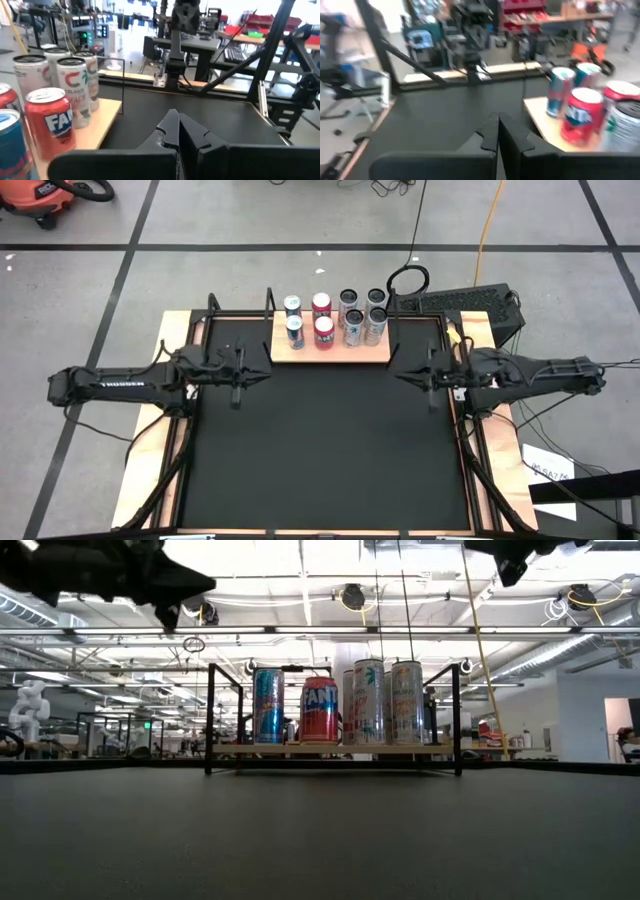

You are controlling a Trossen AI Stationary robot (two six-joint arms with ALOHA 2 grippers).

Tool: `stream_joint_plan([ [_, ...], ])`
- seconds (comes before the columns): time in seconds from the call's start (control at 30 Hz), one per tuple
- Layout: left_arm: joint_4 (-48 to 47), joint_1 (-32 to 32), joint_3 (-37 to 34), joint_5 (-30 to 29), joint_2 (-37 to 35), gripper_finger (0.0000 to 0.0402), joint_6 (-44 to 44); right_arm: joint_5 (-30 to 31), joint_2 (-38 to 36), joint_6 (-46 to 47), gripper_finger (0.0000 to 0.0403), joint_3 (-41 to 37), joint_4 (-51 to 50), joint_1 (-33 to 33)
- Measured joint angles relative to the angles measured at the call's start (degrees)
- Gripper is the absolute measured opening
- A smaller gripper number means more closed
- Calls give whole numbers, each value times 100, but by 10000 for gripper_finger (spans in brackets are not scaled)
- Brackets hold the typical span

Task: Place canned beverage on shelf
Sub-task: Return to Home Position

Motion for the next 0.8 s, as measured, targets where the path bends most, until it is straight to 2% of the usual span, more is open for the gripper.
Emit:
stream_joint_plan([
  [0.13,87,-131,-347,-301,-493,0,-52,-326,-458,-24,0,-747,1075,2],
  [0.23,103,-203,-530,-677,-921,0,134,-307,-787,131,0,-1295,1538,0],
  [0.6,-81,-220,-1204,-765,-2400,0,262,-273,-1802,127,0,-1609,450,-135],
  [0.8,-209,-217,-1532,-859,-2950,0,256,-150,-2214,418,0,-2221,1028,-138],
])
